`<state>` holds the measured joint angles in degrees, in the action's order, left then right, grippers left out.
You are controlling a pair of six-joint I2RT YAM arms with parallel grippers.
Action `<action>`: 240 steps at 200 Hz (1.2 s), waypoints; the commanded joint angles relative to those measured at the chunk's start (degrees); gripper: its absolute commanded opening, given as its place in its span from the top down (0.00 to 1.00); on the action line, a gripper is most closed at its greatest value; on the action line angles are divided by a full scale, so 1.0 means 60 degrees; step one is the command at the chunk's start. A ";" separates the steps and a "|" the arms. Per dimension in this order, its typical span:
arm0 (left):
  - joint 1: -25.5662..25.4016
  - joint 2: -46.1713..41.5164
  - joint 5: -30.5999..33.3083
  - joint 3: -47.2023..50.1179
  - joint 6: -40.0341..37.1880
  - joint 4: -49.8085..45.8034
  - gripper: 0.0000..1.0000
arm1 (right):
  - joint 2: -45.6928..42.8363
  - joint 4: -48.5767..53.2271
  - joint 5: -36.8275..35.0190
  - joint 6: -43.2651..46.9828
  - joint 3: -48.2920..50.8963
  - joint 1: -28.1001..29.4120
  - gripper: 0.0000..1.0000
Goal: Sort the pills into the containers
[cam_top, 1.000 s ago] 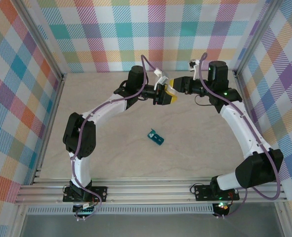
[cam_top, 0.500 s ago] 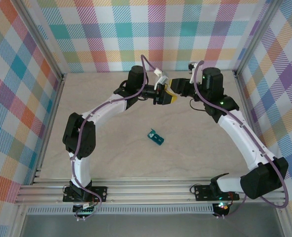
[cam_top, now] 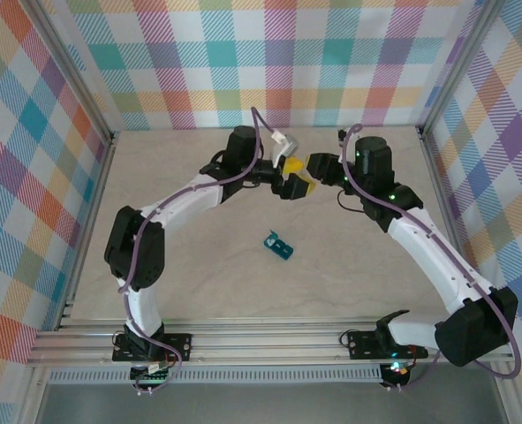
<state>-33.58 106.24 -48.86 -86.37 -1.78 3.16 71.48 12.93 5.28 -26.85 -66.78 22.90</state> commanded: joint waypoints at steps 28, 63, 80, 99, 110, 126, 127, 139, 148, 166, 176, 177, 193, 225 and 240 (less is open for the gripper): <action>0.0387 -0.2134 0.0849 0.1491 -0.0041 0.0166 0.00 | -0.0385 -0.0507 -0.0875 0.0434 0.0834 -0.0170 0.76; 0.0735 -0.3022 0.1733 0.2117 0.0006 -0.0129 0.00 | -0.0280 -0.1500 -0.1596 0.1075 0.1901 -0.0183 0.75; 0.0900 -0.3344 0.2357 0.2409 0.0167 -0.0106 0.00 | -0.0082 -0.2103 -0.1911 0.1357 0.2411 -0.0183 0.75; 0.1089 -0.3647 0.3006 0.2785 0.0510 0.0115 0.00 | 0.0194 -0.2867 -0.2206 0.1616 0.2947 -0.0187 0.75; 0.1178 -0.3817 0.3455 0.2998 0.0760 0.0319 0.00 | 0.0332 -0.3404 -0.2332 0.1716 0.3257 -0.0183 0.75; 0.1217 -0.3936 0.4413 0.3114 0.1043 0.0277 0.00 | 0.0587 -0.4121 -0.2525 0.1685 0.3616 -0.0168 0.75; 0.1217 -0.3944 0.4462 0.3122 0.1058 0.0278 0.00 | 0.0606 -0.4163 -0.2530 0.1688 0.3631 -0.0168 0.75; 0.1257 -0.3902 0.5205 0.3068 0.1366 0.0070 0.00 | 0.0840 -0.4602 -0.2685 0.1727 0.3802 -0.0099 0.75; 0.1289 -0.3850 0.5671 0.2972 0.1596 -0.0127 0.00 | 0.1024 -0.4953 -0.2799 0.1779 0.3930 -0.0053 0.75; 0.1428 -0.3830 0.6242 0.2881 0.2025 -0.0314 0.00 | 0.1363 -0.5717 -0.3064 0.1771 0.4154 0.0049 0.75; 0.1513 -0.3914 0.6634 0.2921 0.2305 -0.0318 0.00 | 0.1571 -0.6064 -0.3166 0.1804 0.4250 0.0115 0.75; 0.1519 -0.3918 0.6686 0.2930 0.2333 -0.0327 0.00 | 0.1596 -0.6101 -0.3188 0.1806 0.4255 0.0127 0.75; 0.1620 -0.4153 0.7373 0.3061 0.2831 -0.0333 0.00 | 0.1988 -0.6615 -0.3365 0.1853 0.4314 0.0234 0.75; 0.1772 -0.4362 0.7894 0.3027 0.2984 -0.0541 0.00 | 0.2615 -0.7598 -0.3694 0.1938 0.4536 0.0486 0.75; 0.1774 -0.4285 0.7895 0.2763 0.2826 -0.0954 0.00 | 0.2866 -0.7923 -0.3794 0.1930 0.4687 0.0563 0.75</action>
<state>-23.83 81.93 -4.60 -67.88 14.22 0.27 86.94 -26.41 -15.03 -16.60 -40.14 25.30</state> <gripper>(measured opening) 0.999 0.361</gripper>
